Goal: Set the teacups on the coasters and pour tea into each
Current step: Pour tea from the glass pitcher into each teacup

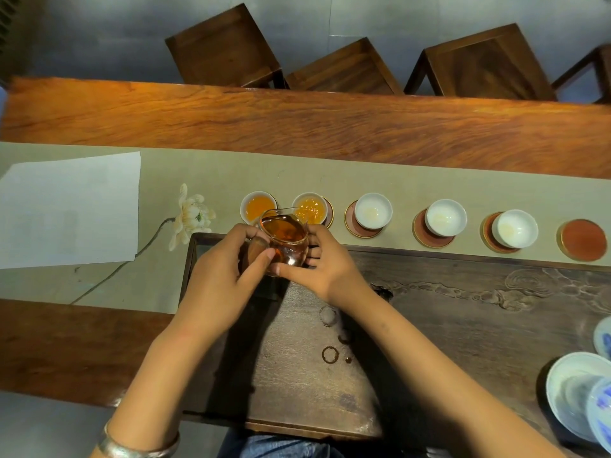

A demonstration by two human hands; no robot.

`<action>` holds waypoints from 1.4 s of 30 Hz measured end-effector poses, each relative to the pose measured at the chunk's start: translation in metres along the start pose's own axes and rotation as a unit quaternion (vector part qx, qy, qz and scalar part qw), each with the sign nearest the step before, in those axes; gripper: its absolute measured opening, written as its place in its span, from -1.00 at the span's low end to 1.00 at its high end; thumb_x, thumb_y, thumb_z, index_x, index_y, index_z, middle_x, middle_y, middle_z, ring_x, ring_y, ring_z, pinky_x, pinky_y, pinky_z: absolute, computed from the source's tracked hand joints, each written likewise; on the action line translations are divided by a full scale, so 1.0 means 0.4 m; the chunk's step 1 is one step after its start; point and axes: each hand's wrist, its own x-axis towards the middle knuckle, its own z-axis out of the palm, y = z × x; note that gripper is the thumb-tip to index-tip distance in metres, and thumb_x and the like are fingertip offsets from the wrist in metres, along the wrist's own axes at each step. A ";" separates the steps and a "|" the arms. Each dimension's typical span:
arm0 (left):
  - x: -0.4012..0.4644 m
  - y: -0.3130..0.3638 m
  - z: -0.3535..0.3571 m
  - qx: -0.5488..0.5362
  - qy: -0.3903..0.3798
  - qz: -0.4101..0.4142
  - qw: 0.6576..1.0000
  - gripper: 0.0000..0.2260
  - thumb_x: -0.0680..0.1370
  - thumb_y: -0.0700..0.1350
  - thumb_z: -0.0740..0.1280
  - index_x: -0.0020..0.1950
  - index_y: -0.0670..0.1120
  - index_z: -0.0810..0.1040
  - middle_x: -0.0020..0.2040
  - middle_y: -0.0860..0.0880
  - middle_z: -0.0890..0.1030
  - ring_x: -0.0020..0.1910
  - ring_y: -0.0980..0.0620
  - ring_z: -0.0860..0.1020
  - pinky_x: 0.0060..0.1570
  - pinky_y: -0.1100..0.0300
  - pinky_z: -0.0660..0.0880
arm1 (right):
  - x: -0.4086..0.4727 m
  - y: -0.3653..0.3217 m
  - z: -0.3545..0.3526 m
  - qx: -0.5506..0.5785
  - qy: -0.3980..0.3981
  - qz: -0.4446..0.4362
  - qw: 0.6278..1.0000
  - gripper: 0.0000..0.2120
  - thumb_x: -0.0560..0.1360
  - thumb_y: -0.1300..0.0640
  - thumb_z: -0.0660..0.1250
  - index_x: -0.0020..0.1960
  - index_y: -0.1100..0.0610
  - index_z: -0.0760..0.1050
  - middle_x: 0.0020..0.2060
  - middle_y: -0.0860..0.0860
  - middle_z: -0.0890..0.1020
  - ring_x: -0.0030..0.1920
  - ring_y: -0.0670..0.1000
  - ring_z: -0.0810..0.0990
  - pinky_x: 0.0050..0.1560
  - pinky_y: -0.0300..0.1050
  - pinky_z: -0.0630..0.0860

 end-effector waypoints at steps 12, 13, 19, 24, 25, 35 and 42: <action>0.003 -0.003 -0.001 0.009 -0.002 -0.005 1.000 -0.83 0.52 0.11 0.26 0.08 0.11 0.47 -0.13 0.15 0.60 -0.17 0.22 0.55 -0.24 0.40 0.43 | 0.002 0.000 0.005 -0.001 0.004 0.009 1.000 -0.45 0.26 -0.09 0.59 0.07 -0.42 0.35 0.00 -0.34 0.59 0.04 -0.39 0.58 -0.02 -0.44 0.52; 0.003 -0.003 -0.001 0.011 -0.003 -0.005 1.000 -0.83 0.53 0.10 0.27 0.08 0.11 0.47 -0.13 0.15 0.60 -0.16 0.22 0.55 -0.24 0.41 0.43 | 0.003 0.001 0.004 -0.001 0.003 0.009 1.000 -0.44 0.27 -0.07 0.59 0.08 -0.40 0.35 0.00 -0.32 0.58 0.03 -0.39 0.58 -0.02 -0.45 0.52; 0.000 0.000 -0.002 0.006 -0.001 -0.006 1.000 -0.85 0.53 0.07 0.28 0.08 0.10 0.48 -0.14 0.15 0.60 -0.17 0.23 0.55 -0.26 0.43 0.41 | 0.005 0.005 0.001 -0.012 0.002 0.009 1.000 -0.45 0.31 0.01 0.61 0.06 -0.38 0.35 -0.05 -0.38 0.59 0.00 -0.42 0.58 -0.05 -0.49 0.50; -0.001 0.000 -0.002 -0.001 -0.001 -0.007 1.000 -0.85 0.54 0.06 0.29 0.08 0.09 0.48 -0.13 0.13 0.61 -0.17 0.20 0.56 -0.23 0.33 0.45 | 0.007 0.008 0.003 -0.009 0.003 0.009 1.000 -0.44 0.30 0.00 0.61 0.07 -0.37 0.35 0.00 -0.29 0.59 0.00 -0.39 0.59 -0.03 -0.45 0.52; 0.000 0.000 -0.002 0.002 -0.001 -0.008 1.000 -0.86 0.54 0.06 0.30 0.08 0.09 0.48 -0.13 0.14 0.61 -0.16 0.21 0.56 -0.23 0.35 0.45 | 0.007 0.008 0.003 -0.008 0.004 0.009 1.000 -0.44 0.30 0.01 0.62 0.07 -0.36 0.36 -0.01 -0.29 0.59 -0.01 -0.40 0.59 -0.04 -0.46 0.52; -0.012 0.000 -0.003 0.006 -0.005 -0.017 1.000 -0.85 0.54 0.05 0.28 0.08 0.08 0.47 -0.11 0.18 0.59 -0.12 0.23 0.55 -0.19 0.33 0.47 | 0.006 0.009 0.004 -0.008 0.003 0.005 1.000 -0.39 0.31 0.09 0.63 0.08 -0.34 0.33 0.00 -0.28 0.56 -0.04 -0.46 0.56 -0.09 -0.51 0.49; -0.035 0.006 -0.001 -0.003 -0.012 -0.011 1.000 -0.89 0.54 -0.03 0.31 0.06 0.08 0.47 -0.11 0.16 0.59 -0.08 0.25 0.55 -0.17 0.41 0.45 | -0.005 0.008 0.005 -0.003 0.012 -0.015 1.000 -0.27 0.31 0.12 0.63 0.26 -0.22 0.26 0.06 -0.32 0.50 0.00 -0.54 0.49 -0.05 -0.57 0.44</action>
